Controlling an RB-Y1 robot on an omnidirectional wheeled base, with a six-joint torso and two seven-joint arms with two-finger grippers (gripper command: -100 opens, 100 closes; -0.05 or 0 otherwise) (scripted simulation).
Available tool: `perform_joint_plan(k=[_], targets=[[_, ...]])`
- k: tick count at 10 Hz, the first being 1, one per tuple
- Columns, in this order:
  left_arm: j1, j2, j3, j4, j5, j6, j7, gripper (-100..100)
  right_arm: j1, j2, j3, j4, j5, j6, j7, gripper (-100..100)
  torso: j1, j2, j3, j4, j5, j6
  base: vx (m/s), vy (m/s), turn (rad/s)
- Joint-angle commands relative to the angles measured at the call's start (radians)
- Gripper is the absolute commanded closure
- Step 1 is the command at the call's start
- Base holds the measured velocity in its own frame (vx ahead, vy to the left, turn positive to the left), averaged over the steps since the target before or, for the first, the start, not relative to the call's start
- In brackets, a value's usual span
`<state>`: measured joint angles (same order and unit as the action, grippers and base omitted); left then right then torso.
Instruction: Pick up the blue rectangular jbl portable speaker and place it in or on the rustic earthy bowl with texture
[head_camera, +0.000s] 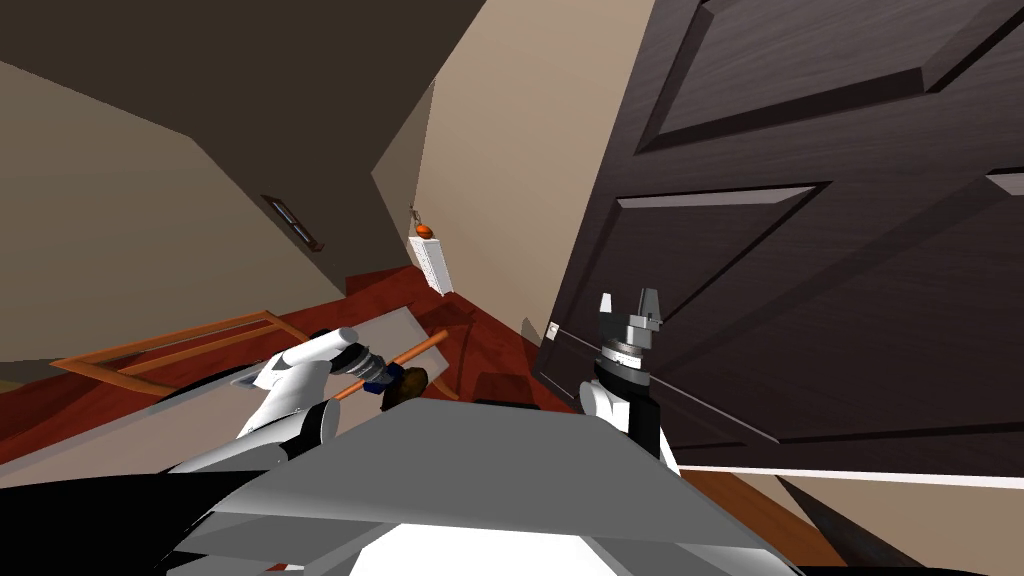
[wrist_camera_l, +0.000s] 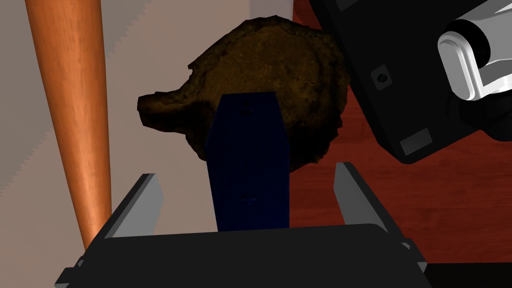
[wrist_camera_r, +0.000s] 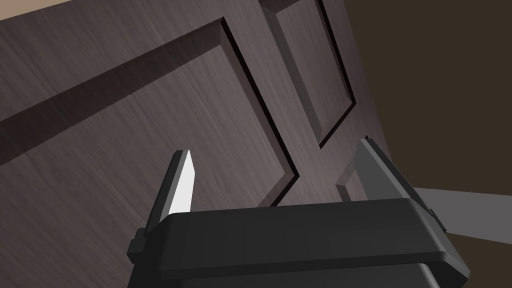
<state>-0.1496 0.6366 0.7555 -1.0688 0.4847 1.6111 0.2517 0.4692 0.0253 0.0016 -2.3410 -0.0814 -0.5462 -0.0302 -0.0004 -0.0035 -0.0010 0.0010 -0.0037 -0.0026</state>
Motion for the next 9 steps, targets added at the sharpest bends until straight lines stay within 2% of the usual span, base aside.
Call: perform_joint_plan(k=[1,3,4,5,9], targets=[[0.000,0.000,0.000,0.000,0.000,0.000,0.000,-100,0.000,0.000,0.000,0.000,0.000,0.000,0.000,0,0.000,0.000,0.000,0.000,0.000,0.000,0.000,0.000,0.000],[0.000,0.000,0.000,0.000,0.000,0.000,0.000,-100,0.000,0.000,0.000,0.000,0.000,0.000,0.000,0,0.000,0.000,0.000,0.000,0.000,0.000,0.000,0.000,0.000],[0.000,0.000,0.000,0.000,0.000,0.000,0.000,0,0.000,0.000,0.000,0.000,0.000,0.000,0.000,0,0.000,0.000,0.000,0.000,0.000,0.000,0.000,0.000,0.000],[-0.001,0.013,0.010,-0.019,0.005,0.031,0.003,-100,0.000,0.000,0.000,0.000,0.000,0.000,0.000,0,0.000,0.000,0.000,0.000,0.000,0.000,-0.001,-0.010,-0.015],[-0.003,0.046,0.036,-0.066,0.016,0.110,0.012,-100,0.000,0.000,0.000,0.000,0.000,0.000,0.000,0,-0.001,0.001,0.000,0.000,0.000,0.000,-0.003,-0.021,-0.012]])
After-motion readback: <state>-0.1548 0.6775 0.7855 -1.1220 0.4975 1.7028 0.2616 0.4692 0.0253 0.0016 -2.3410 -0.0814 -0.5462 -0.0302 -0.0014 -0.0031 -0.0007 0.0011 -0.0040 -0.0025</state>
